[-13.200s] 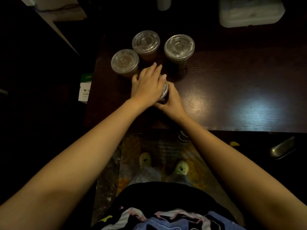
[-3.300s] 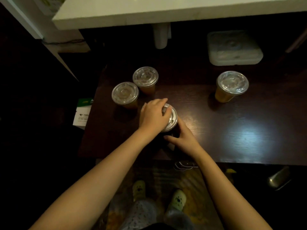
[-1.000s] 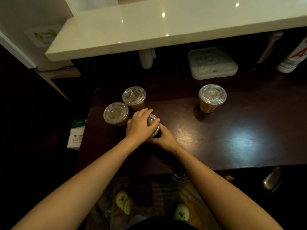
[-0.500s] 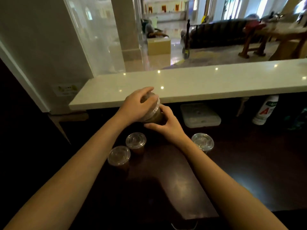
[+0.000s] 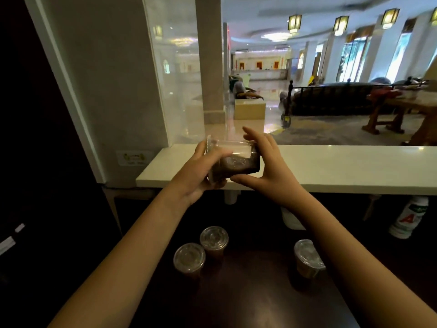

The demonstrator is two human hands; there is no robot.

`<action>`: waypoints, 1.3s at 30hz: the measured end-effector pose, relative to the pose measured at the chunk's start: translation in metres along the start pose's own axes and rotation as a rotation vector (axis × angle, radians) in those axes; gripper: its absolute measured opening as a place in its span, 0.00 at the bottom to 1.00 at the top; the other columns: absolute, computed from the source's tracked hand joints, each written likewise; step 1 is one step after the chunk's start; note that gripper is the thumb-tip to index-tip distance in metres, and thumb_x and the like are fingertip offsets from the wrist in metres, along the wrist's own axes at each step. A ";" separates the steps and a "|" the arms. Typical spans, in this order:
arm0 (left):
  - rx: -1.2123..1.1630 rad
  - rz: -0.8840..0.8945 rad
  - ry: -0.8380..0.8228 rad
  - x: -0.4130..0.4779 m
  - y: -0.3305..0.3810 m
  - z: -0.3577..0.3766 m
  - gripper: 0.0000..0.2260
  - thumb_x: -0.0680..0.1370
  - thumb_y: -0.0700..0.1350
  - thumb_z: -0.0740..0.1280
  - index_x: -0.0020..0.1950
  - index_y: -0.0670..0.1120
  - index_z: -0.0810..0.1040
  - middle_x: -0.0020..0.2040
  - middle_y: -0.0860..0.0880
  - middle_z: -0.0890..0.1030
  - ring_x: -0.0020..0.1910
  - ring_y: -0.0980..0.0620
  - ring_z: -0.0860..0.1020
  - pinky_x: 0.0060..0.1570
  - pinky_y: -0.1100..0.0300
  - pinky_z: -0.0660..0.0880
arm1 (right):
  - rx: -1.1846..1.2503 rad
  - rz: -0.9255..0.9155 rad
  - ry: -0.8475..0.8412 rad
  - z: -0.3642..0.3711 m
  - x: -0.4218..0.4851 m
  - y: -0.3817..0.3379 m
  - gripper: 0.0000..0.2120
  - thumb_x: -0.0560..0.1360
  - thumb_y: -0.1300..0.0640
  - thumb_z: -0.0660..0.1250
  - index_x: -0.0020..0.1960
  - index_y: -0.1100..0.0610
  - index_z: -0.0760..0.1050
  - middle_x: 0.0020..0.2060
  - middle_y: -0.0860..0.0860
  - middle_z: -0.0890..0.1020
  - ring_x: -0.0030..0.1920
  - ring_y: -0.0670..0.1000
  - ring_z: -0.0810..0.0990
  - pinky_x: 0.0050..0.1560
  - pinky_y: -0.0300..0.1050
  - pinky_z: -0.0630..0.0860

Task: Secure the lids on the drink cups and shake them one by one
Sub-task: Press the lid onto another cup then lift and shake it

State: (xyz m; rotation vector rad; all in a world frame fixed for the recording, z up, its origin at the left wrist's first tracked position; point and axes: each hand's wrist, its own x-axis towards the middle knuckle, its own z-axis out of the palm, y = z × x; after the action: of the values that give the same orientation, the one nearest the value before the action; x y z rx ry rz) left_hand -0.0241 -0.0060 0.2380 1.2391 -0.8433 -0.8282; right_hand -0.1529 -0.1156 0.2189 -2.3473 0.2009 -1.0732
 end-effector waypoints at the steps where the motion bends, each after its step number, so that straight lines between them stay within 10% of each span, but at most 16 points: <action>1: 0.017 0.050 0.008 -0.003 -0.002 -0.001 0.26 0.69 0.50 0.69 0.66 0.56 0.68 0.57 0.47 0.77 0.51 0.49 0.77 0.34 0.60 0.75 | 0.135 0.101 -0.023 -0.002 -0.002 -0.003 0.40 0.67 0.48 0.74 0.72 0.46 0.56 0.65 0.50 0.67 0.66 0.47 0.69 0.65 0.39 0.69; 7: 0.245 0.378 0.015 -0.020 -0.008 -0.002 0.30 0.67 0.52 0.70 0.67 0.60 0.63 0.62 0.50 0.70 0.58 0.51 0.75 0.51 0.58 0.78 | 0.589 0.548 -0.161 -0.005 -0.007 -0.023 0.29 0.74 0.35 0.52 0.65 0.53 0.68 0.55 0.57 0.79 0.43 0.51 0.84 0.41 0.46 0.81; 11: 0.338 0.468 -0.043 -0.027 -0.011 -0.003 0.33 0.66 0.54 0.70 0.67 0.64 0.61 0.68 0.49 0.66 0.61 0.51 0.74 0.54 0.58 0.77 | 0.627 0.581 -0.130 -0.006 -0.006 -0.032 0.27 0.73 0.36 0.58 0.61 0.56 0.71 0.50 0.58 0.80 0.35 0.49 0.82 0.34 0.42 0.78; 18: -0.165 0.039 -0.216 -0.021 -0.008 -0.024 0.33 0.67 0.61 0.71 0.70 0.56 0.66 0.69 0.45 0.72 0.64 0.44 0.74 0.59 0.38 0.73 | 0.555 0.344 -0.071 -0.006 -0.020 -0.019 0.24 0.69 0.56 0.73 0.61 0.48 0.69 0.62 0.51 0.74 0.59 0.52 0.78 0.56 0.50 0.79; 23: -0.202 -0.034 -0.243 -0.030 -0.007 -0.013 0.13 0.70 0.52 0.67 0.53 0.53 0.79 0.49 0.46 0.84 0.48 0.47 0.82 0.44 0.47 0.80 | 0.407 0.115 -0.153 -0.007 -0.020 -0.023 0.29 0.66 0.65 0.72 0.61 0.47 0.68 0.63 0.46 0.71 0.63 0.51 0.73 0.61 0.57 0.75; 28: 0.064 0.204 -0.082 -0.031 -0.013 -0.006 0.30 0.65 0.48 0.72 0.65 0.55 0.66 0.60 0.45 0.73 0.56 0.46 0.77 0.46 0.57 0.78 | 0.586 0.329 -0.193 -0.011 -0.023 -0.022 0.30 0.70 0.48 0.67 0.69 0.44 0.62 0.65 0.47 0.71 0.60 0.46 0.76 0.55 0.40 0.78; 34: 0.619 0.683 -0.055 -0.031 -0.015 -0.004 0.37 0.66 0.50 0.72 0.70 0.55 0.57 0.70 0.49 0.63 0.66 0.48 0.69 0.57 0.52 0.77 | 0.674 0.470 -0.162 -0.009 -0.024 -0.026 0.28 0.68 0.39 0.61 0.63 0.52 0.71 0.56 0.51 0.79 0.51 0.49 0.82 0.45 0.42 0.81; 39: 0.287 0.279 -0.227 -0.026 -0.020 -0.013 0.45 0.64 0.56 0.75 0.70 0.70 0.49 0.74 0.53 0.59 0.71 0.48 0.66 0.62 0.50 0.73 | 0.522 0.337 -0.051 -0.012 -0.027 -0.019 0.23 0.69 0.54 0.71 0.62 0.52 0.69 0.58 0.50 0.75 0.56 0.50 0.78 0.49 0.43 0.80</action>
State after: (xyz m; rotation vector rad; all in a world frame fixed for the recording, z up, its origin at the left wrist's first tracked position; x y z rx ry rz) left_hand -0.0253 0.0199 0.2144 1.2510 -1.3234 -0.6423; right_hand -0.1813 -0.0953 0.2183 -1.7925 0.2516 -0.7849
